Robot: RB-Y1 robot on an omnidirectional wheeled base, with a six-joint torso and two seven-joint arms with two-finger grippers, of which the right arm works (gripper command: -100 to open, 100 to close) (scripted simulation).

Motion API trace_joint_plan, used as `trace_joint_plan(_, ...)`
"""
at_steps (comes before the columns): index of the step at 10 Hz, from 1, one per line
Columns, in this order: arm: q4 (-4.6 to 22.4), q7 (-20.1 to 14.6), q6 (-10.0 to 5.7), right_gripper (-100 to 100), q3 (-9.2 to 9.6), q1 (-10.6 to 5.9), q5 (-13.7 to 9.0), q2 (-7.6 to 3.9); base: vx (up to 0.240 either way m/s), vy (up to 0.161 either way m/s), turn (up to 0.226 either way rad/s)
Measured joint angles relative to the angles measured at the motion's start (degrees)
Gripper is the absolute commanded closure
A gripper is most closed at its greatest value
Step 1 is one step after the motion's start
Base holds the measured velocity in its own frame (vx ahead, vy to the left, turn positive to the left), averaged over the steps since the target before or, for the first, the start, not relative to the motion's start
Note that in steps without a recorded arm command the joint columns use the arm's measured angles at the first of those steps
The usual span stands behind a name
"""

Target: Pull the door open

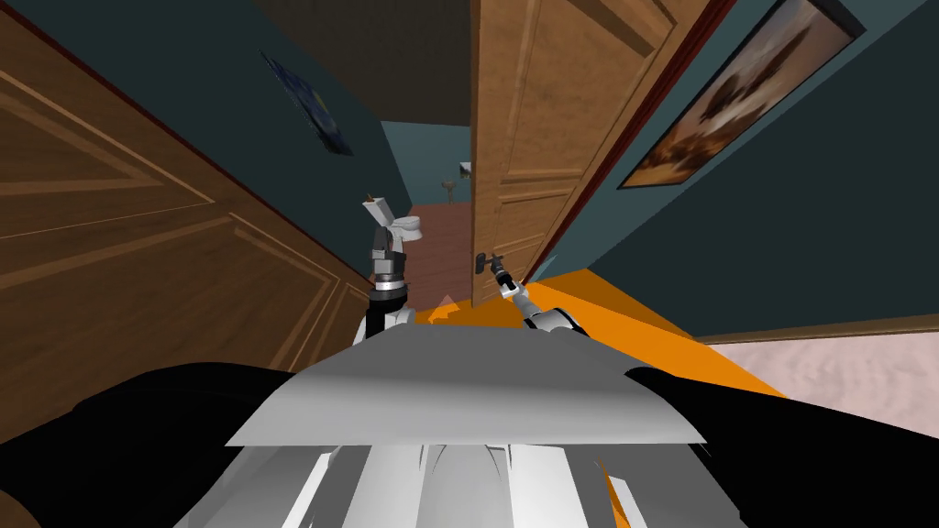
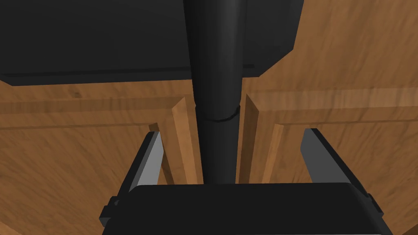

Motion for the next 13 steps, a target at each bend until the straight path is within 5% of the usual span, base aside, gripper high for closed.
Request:
trace_joint_plan(1, 0.0, -0.1, -0.04, 100, -0.01, 0.01, 0.0, -0.05, -0.008, -0.01, -0.006)
trace_joint_plan(7, 0.1, 0.0, 0.08, 100, 0.15, 0.08, 0.1, 0.15, -0.024, -0.026, 0.045)
trace_joint_plan(13, 1.4, -2.8, -1.68, 100, 0.36, 0.05, 0.5, -2.9, -0.159, -0.131, 0.206)
